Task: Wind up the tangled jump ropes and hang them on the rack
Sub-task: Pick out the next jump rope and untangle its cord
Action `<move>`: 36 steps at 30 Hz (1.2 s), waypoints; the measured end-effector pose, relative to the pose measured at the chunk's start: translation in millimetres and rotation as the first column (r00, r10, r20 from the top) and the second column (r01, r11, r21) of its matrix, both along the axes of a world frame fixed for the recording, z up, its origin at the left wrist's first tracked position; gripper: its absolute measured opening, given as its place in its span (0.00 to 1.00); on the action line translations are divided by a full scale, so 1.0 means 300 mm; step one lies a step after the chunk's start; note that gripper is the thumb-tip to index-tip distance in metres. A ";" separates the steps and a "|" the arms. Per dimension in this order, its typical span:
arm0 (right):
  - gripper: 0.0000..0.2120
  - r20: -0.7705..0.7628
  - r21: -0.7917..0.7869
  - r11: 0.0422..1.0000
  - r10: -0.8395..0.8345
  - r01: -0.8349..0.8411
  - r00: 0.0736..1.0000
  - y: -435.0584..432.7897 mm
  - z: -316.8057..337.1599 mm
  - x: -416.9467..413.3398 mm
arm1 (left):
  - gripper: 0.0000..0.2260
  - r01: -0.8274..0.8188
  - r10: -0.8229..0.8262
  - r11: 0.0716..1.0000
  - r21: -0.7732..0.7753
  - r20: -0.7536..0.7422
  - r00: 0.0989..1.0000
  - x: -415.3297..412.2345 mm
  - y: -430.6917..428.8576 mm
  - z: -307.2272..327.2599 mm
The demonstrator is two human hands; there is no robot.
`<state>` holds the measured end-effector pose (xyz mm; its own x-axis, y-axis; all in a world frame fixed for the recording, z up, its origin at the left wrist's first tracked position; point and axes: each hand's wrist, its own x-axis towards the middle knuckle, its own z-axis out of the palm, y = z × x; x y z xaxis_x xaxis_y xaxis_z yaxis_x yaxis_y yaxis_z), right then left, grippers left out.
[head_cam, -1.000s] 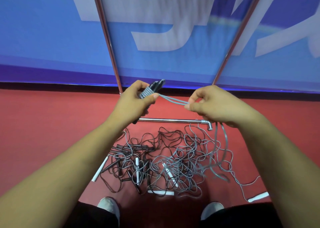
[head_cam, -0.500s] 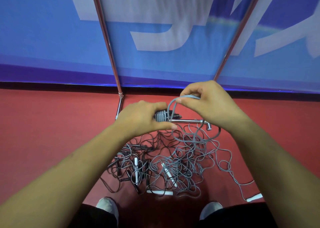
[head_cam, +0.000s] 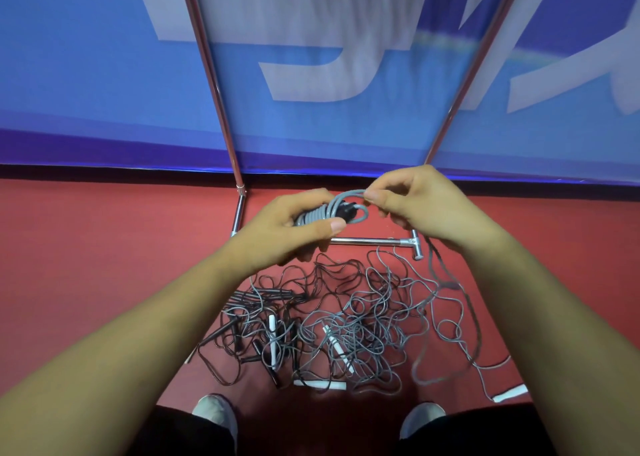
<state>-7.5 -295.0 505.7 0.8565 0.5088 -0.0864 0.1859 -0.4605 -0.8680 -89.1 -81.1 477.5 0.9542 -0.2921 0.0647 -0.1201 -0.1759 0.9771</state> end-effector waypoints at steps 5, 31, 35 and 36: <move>0.12 -0.098 -0.001 0.997 0.071 -0.071 0.993 0.011 0.003 -0.004 | 0.12 -0.100 0.075 0.952 -0.289 -0.095 0.993 0.016 -0.011 -0.010; 0.09 0.228 -0.387 0.902 0.293 -0.190 0.929 0.082 0.030 -0.077 | 0.16 -0.515 0.521 0.758 0.401 0.104 0.847 0.066 0.050 -0.046; 0.09 0.266 -0.391 0.901 0.306 -0.188 0.914 0.088 0.026 -0.086 | 0.21 -0.326 0.321 0.550 0.769 0.166 0.933 0.053 0.055 -0.030; 0.09 0.278 -0.376 0.910 0.292 -0.176 0.915 0.088 0.025 -0.085 | 0.22 -0.267 0.265 0.534 0.802 0.141 0.954 0.055 0.052 -0.028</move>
<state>-33.1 -268.7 513.1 0.7255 0.6876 -0.0295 0.5662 -0.6206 -0.5425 -72.5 -65.4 468.9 0.9971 0.0450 -0.0618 0.0664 -0.9101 0.4090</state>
